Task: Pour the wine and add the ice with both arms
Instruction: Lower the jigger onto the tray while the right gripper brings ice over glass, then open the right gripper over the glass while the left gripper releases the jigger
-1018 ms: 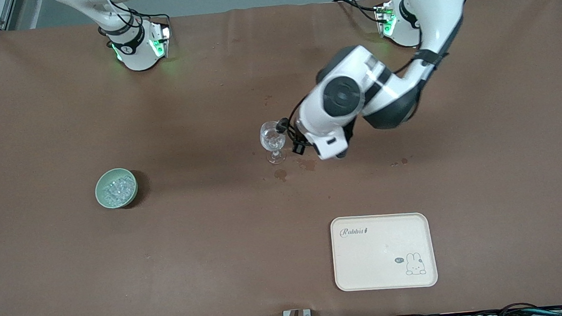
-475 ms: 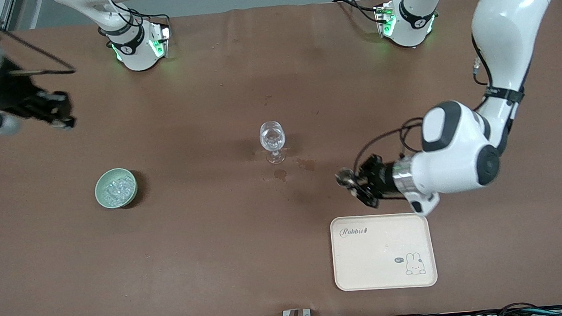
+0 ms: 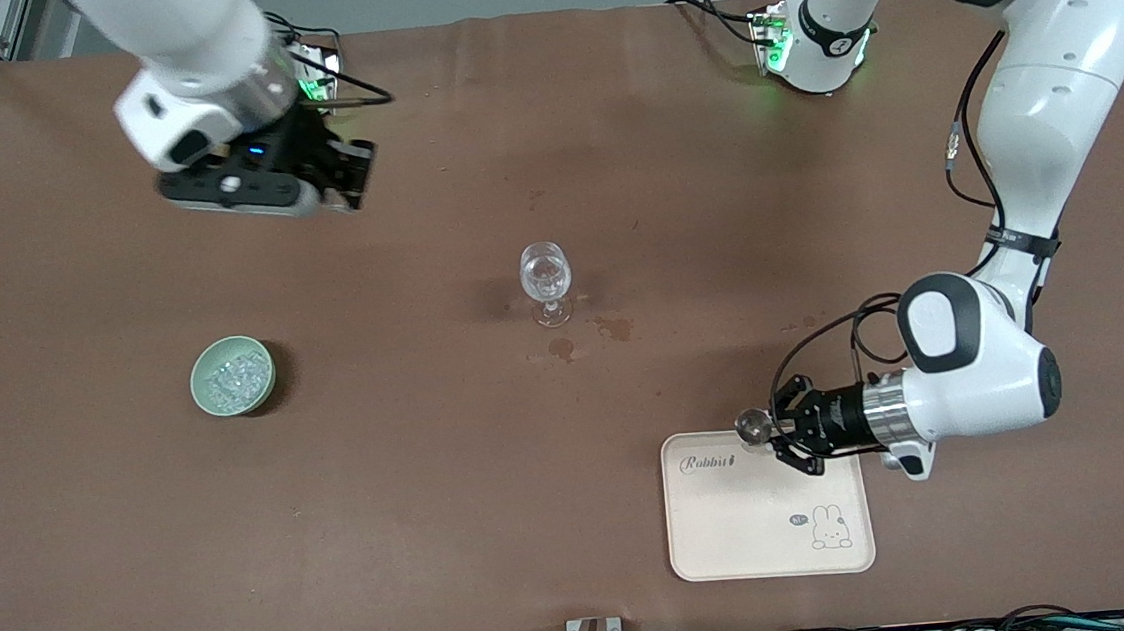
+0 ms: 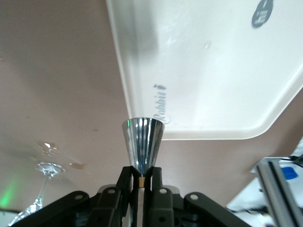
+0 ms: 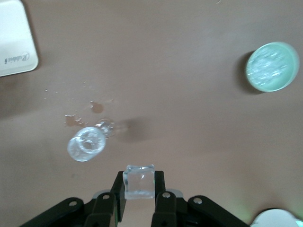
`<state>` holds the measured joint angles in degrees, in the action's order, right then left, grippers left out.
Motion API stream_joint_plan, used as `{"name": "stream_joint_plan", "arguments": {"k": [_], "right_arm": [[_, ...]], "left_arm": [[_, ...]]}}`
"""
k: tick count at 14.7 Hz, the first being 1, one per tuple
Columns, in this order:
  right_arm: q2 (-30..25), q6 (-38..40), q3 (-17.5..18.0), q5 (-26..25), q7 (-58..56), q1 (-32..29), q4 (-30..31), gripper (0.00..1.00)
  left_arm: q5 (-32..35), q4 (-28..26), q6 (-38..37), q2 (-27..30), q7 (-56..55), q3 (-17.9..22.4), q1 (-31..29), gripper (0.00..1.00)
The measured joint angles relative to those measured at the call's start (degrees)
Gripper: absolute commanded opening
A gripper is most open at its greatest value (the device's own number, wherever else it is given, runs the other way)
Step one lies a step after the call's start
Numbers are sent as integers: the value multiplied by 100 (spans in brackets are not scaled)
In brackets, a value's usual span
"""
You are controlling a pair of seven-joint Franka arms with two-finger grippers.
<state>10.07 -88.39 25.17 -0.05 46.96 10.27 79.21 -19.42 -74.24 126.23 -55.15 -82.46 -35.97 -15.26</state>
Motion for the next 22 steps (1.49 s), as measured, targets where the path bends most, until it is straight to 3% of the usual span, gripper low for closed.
{"name": "stream_joint_plan", "arguments": {"k": [3,8,9,11,12,13,18,22], "right_arm": [[489,-460,1,-48,685,546,-5,1],[1308,-1165,-4,-578,1563,1343,-11,2],[1439,-1203,-5,-655,1648,1435,-14,2],[1658,-1243,-7,-854,1752,1588,-22,2],[1745,-1250,-8,-963,1844,1652,-27,2],[1830,-1266,-8,-1033,1974,1702,-29,2],[2104,-1400,-10,-1152,2141,1836,-55,3],[2184,-1398,-30,-1258,2149,1837,-64,4]], "left_arm": [[-648,117,50,-445,794,20,-282,1],[-894,173,132,-858,1284,18,-431,5],[-894,177,165,-891,1293,18,-428,15],[-915,188,184,-925,1295,19,-430,57],[-916,191,184,-925,1295,20,-431,83],[-916,193,184,-925,1295,20,-431,100],[-826,316,177,-817,1410,8,-446,100],[846,452,-672,-54,1583,-198,-553,100]]}}
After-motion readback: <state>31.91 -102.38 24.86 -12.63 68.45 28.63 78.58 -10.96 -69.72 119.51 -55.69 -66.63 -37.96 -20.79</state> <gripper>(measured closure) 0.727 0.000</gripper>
